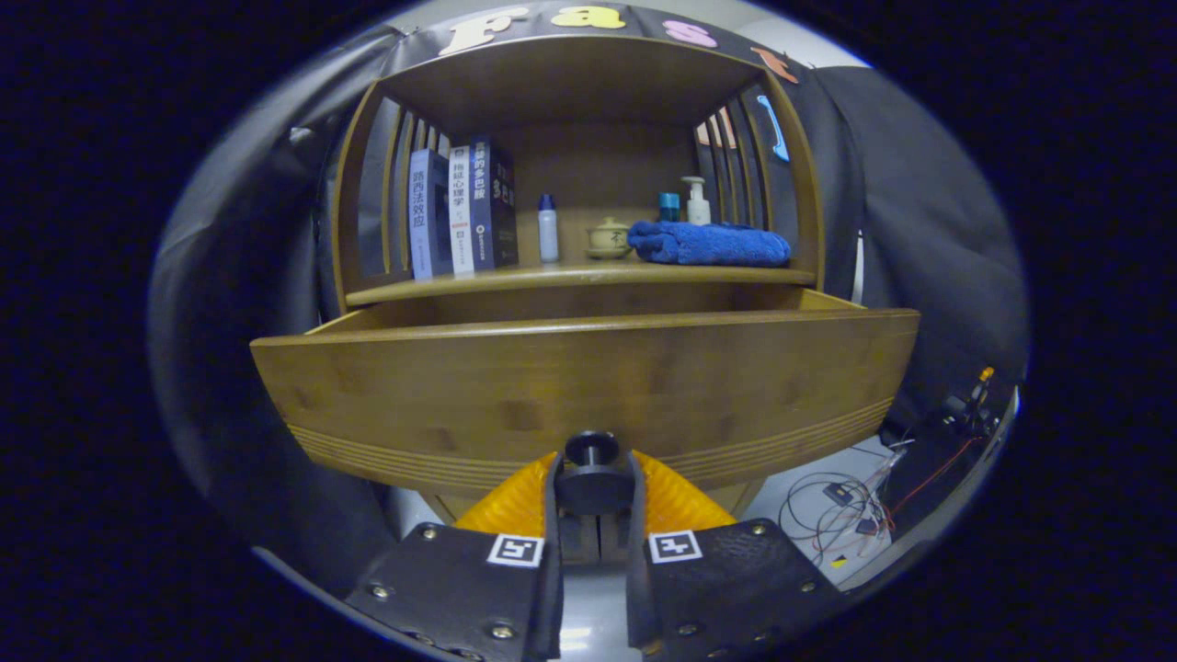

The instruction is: Pull open the drawer, take out the items inside it, and place them on the countertop above the cabinet.

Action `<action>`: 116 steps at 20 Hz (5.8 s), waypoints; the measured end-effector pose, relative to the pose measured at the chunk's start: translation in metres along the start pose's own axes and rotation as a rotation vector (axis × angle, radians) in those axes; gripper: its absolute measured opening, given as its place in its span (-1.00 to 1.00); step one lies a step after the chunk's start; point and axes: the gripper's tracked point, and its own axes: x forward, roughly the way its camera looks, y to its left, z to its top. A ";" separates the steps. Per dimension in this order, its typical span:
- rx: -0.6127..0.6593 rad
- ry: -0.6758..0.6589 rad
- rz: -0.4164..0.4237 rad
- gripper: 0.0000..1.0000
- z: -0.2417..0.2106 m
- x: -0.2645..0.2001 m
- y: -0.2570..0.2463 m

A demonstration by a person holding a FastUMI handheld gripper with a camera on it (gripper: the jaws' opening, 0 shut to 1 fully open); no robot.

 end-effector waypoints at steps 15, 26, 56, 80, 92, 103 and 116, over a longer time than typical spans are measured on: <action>-0.053 0.033 -0.009 -0.45 -0.019 -0.046 -0.002; -0.017 -0.085 0.011 1.00 0.080 -0.094 0.008; 0.029 0.441 -0.026 0.93 0.057 0.069 0.024; -0.100 0.186 -0.065 -0.70 0.090 0.066 0.033; -0.079 -0.070 -0.064 -0.70 0.186 -0.008 0.032; -0.029 -0.013 -0.056 -0.70 0.246 0.059 0.038; 0.065 0.086 0.058 -0.70 0.210 0.201 0.057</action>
